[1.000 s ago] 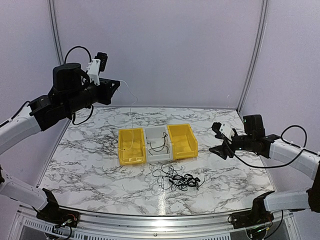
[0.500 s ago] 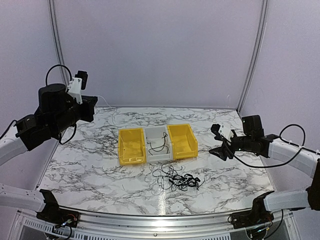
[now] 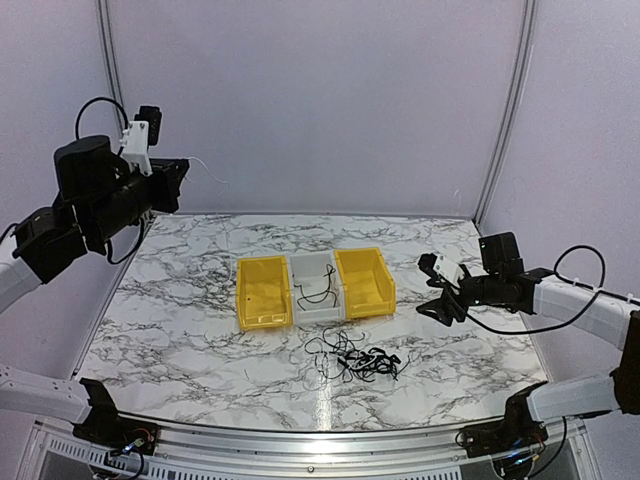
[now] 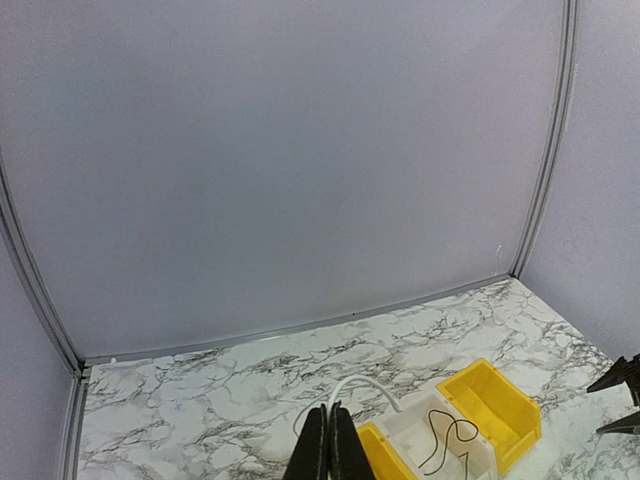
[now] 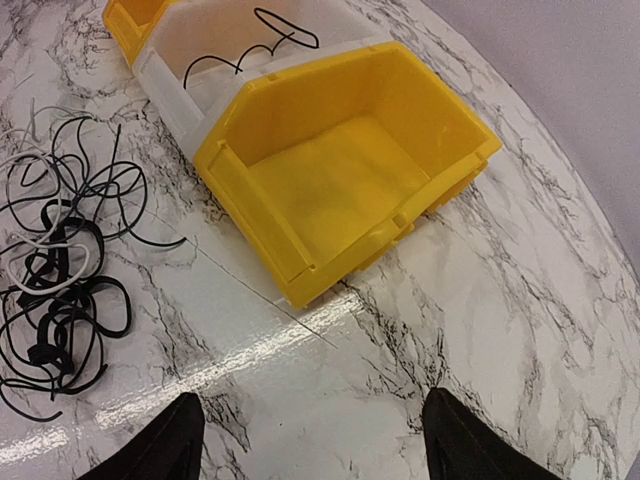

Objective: Untangle the cables

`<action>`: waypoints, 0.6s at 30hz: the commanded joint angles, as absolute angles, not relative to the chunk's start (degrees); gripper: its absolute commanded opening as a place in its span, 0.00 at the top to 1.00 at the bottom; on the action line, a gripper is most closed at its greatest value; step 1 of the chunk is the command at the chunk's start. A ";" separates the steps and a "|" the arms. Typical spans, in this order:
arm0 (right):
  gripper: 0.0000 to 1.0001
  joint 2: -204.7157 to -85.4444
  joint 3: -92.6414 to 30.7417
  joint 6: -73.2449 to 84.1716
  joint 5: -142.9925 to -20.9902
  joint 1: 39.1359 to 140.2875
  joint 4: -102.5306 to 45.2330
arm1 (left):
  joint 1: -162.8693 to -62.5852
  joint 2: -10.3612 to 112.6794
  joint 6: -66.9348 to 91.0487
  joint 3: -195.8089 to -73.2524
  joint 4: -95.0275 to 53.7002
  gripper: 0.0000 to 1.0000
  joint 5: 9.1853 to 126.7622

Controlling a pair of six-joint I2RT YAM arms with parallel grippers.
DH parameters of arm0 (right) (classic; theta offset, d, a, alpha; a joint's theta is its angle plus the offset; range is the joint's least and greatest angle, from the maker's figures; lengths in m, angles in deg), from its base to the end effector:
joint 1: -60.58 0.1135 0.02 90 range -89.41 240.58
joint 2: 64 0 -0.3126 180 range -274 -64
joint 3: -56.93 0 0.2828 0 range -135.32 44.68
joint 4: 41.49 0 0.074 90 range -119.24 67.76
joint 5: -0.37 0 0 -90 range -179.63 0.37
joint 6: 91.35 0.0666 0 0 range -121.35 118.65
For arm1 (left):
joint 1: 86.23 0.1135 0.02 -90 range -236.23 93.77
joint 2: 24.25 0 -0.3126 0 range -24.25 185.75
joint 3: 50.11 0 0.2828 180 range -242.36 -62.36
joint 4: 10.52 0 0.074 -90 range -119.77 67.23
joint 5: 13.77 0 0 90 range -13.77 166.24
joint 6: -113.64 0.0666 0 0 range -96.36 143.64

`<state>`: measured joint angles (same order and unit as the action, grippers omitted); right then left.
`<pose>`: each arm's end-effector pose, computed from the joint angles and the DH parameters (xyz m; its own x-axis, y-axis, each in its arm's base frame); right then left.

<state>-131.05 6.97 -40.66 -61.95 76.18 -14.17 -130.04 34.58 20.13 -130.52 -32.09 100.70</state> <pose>0.2454 0.1006 0.2252 -0.1682 -0.6294 -0.7587 -0.8586 0.4717 -0.2010 0.2037 -0.1572 0.4850 -0.0201 -0.0579 -0.9981 0.3306 0.9418 -0.0613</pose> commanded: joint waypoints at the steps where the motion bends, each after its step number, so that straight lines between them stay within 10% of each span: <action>1: 0.25 -130.35 4.85 -41.26 -62.70 76.58 -13.52 | -129.88 37.51 19.66 -134.35 -32.04 1.00 96.51; 18: 0.25 -130.87 4.97 -41.69 -63.18 76.58 -13.34 | -129.78 47.47 15.64 -126.43 -23.30 1.00 91.91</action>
<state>-131.05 6.97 -41.05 -62.52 76.18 -14.15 -130.04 46.32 16.48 -129.17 -26.38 91.70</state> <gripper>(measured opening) 0.751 0.016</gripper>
